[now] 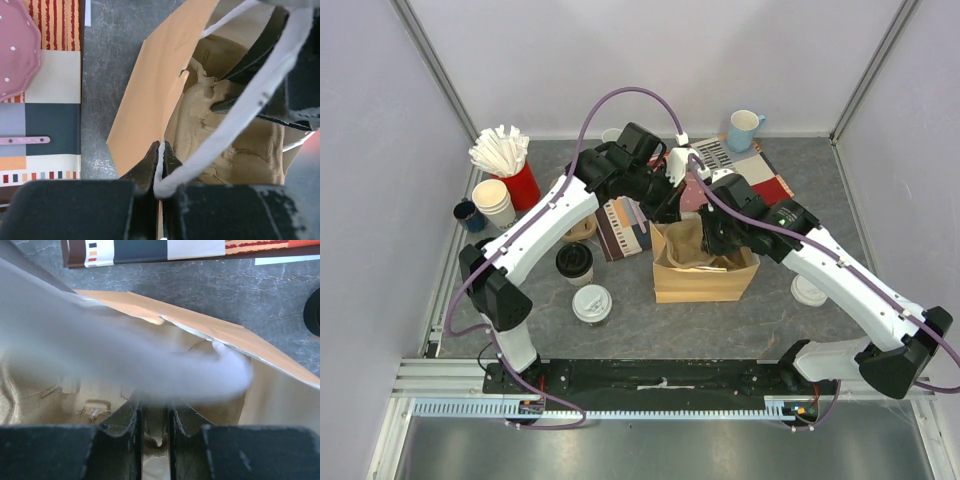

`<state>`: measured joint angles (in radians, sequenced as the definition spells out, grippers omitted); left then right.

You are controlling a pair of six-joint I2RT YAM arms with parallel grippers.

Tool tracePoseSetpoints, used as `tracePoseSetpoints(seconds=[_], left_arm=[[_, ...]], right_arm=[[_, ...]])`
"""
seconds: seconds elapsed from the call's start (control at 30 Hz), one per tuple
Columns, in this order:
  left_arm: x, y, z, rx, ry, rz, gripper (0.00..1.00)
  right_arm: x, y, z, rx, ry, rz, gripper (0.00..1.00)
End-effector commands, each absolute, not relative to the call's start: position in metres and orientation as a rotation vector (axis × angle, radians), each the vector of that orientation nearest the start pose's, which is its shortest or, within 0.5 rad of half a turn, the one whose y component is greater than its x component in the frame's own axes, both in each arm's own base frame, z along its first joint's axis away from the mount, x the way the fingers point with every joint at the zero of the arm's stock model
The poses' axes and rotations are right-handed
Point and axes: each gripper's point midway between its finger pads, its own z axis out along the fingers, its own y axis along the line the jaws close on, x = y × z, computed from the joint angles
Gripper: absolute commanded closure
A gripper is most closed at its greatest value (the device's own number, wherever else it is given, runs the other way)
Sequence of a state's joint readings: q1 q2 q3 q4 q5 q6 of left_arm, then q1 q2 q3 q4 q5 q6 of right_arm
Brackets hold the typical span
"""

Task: Pack the takeout coffee

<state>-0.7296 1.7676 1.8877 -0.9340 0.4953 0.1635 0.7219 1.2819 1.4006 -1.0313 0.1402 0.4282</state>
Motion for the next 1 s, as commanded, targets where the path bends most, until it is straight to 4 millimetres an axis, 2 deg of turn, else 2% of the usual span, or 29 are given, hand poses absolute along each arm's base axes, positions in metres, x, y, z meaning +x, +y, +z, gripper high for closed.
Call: tracePoseSetpoints(seconds=[0.0,0.17,0.3,0.4,0.5,0.63,0.73,0.8,0.97], left_arm=[[0.261,-0.355,0.279,1.236,2.093,-0.976,0.98],[0.263,-0.350,0.284,1.229,2.106,-0.954,0.98],[0.266,-0.346,0.288,1.206,2.126,-0.938,0.98],[0.259,-0.349,0.287,1.197,2.157,-0.987,0.98],[0.252,-0.349,0.288,1.188,2.179,-1.029,0.98],[0.251,-0.342,0.298,1.204,2.149,-0.986,0.98],[0.253,-0.332,0.306,1.226,2.116,-0.914,0.98],[0.247,-0.329,0.308,1.239,2.118,-0.928,0.98],[0.226,-0.324,0.313,1.253,2.123,-1.002,0.98]], right_arm=[[0.256,0.186,0.247,-0.229,2.371,0.177,1.00],[0.258,0.169,0.227,-0.194,2.387,0.050,1.00],[0.256,0.139,0.218,-0.138,2.400,-0.148,1.00],[0.257,0.140,0.212,-0.160,2.416,-0.166,1.00],[0.262,0.158,0.219,-0.223,2.385,-0.106,1.00],[0.266,0.155,0.238,-0.396,2.322,-0.135,1.00],[0.257,0.149,0.254,-0.447,2.292,-0.102,1.00],[0.252,0.135,0.255,-0.448,2.301,-0.133,1.00],[0.246,0.125,0.244,-0.509,2.320,-0.187,1.00]])
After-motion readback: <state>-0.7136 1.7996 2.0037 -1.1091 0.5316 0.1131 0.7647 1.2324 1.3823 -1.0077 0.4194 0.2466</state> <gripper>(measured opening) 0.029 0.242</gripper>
